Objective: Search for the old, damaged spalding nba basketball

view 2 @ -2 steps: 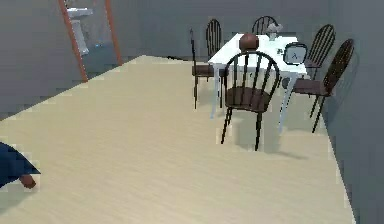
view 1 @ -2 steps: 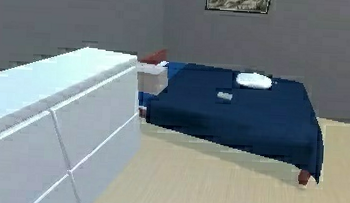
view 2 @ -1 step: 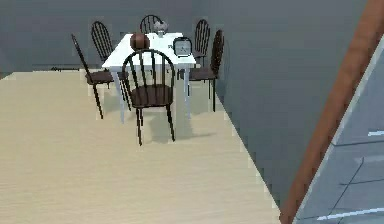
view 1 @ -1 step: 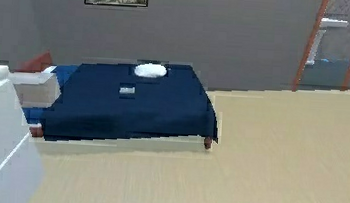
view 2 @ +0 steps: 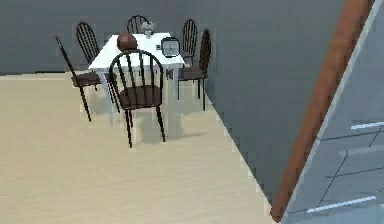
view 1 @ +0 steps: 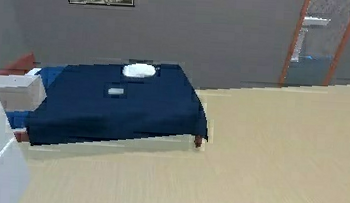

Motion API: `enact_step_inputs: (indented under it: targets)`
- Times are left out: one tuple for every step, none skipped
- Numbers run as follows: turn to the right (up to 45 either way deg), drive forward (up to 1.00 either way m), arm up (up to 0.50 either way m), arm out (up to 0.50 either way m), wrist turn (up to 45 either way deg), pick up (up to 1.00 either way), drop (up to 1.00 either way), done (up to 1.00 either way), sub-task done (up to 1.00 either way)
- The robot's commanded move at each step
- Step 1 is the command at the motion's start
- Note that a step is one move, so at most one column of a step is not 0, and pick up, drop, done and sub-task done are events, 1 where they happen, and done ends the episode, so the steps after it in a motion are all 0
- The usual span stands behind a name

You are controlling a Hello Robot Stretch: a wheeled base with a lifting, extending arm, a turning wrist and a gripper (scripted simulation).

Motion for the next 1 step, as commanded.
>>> enact_step_inputs:
  targets:
    - [0.0,0.5,0.0,0.0,0.0,0.0,0.0,0.0,0.0]
